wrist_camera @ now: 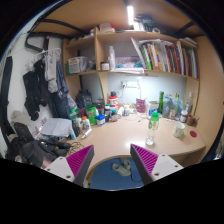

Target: Pour water

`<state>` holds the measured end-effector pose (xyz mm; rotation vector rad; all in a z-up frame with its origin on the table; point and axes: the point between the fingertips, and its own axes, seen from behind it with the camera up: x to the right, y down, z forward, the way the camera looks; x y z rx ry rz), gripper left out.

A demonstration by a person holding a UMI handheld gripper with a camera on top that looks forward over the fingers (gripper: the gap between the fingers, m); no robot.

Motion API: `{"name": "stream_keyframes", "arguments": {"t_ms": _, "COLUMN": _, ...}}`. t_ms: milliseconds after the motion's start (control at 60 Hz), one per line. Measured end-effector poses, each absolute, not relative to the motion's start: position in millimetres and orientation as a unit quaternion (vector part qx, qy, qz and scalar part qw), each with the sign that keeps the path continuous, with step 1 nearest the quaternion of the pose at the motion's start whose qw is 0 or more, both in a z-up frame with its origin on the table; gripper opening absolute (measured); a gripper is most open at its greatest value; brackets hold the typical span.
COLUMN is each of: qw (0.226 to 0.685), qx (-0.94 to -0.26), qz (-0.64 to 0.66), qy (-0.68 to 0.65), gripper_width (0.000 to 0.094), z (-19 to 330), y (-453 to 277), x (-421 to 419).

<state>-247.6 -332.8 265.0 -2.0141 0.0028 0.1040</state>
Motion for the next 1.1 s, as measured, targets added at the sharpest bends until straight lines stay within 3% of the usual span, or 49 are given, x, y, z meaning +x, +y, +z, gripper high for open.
{"name": "stream_keyframes", "arguments": {"t_ms": 450, "qw": 0.535, "qx": -0.845, "qz": 0.020, "qy": 0.005, "gripper_width": 0.0832, "z": 250, "y": -319, "x": -228}}
{"name": "stream_keyframes", "arguments": {"t_ms": 567, "qw": 0.584, "qx": -0.811, "qz": 0.015, "qy": -0.008, "gripper_width": 0.0834, "z": 250, "y": -285, "x": -188}}
{"name": "stream_keyframes", "arguments": {"t_ms": 850, "qw": 0.578, "qx": -0.814, "qz": -0.027, "qy": 0.051, "gripper_width": 0.0836, "z": 148, "y": -152, "x": -46}}
{"name": "stream_keyframes", "arguments": {"t_ms": 1000, "qw": 0.575, "qx": -0.817, "qz": -0.009, "qy": 0.035, "gripper_width": 0.0835, "z": 92, "y": -75, "x": -24}}
{"name": "stream_keyframes", "arguments": {"t_ms": 1100, "qw": 0.594, "qx": -0.804, "qz": -0.008, "qy": 0.015, "gripper_width": 0.0833, "z": 78, "y": -36, "x": -17}}
